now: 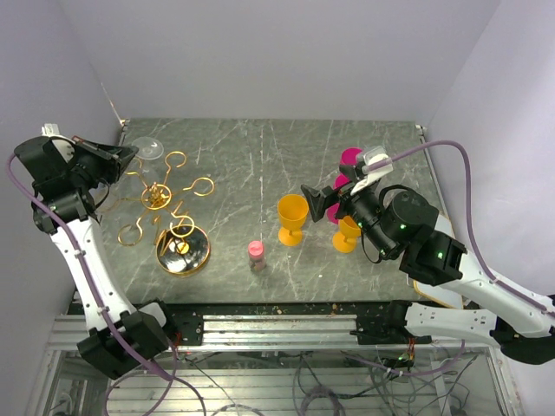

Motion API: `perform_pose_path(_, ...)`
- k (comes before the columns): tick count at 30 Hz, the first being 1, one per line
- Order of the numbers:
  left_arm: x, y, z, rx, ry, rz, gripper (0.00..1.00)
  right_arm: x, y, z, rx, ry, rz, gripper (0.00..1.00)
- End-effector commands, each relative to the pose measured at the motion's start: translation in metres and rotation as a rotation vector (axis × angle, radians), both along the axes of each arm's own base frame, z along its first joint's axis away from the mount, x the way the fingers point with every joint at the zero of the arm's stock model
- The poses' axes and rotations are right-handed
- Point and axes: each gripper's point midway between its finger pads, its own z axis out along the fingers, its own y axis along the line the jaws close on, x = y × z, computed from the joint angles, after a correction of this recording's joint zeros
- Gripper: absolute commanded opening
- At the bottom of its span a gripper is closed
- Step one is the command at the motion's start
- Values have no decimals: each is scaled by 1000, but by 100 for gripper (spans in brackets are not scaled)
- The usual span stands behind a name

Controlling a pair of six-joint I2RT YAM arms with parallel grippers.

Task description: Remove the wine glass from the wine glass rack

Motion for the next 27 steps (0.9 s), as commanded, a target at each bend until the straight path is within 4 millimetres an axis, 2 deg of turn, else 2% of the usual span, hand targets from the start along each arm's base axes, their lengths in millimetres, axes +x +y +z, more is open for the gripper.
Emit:
perform_pose_path(1,5,-8,37,21,-118,-62,7,-3,-1,16,53,-10,6,100)
perform_pose_path(4,18,-6,39,-22,-130,-84,7,-3,0,16,59,-7,9,100)
perform_pose_path(10,33,6,65,-4,-178,-53,7,0,2,22,81,-7,-3,100)
perform_pose_path(15,42,2,92,-50,-267,-78,7,14,18,24,87,-1,-28,100)
perform_pose_path(20,41,-13,115,-112,-355,-123,7,43,45,24,122,68,-7,100)
perform_pose_path(22,40,-19,123,-131,-382,-140,7,61,51,24,190,126,45,100)
perform_pose_path(24,37,-28,131,-148,-413,-170,7,83,48,23,268,178,86,100)
perform_pose_path(27,32,-48,140,-195,-460,-229,7,98,60,27,358,210,181,100)
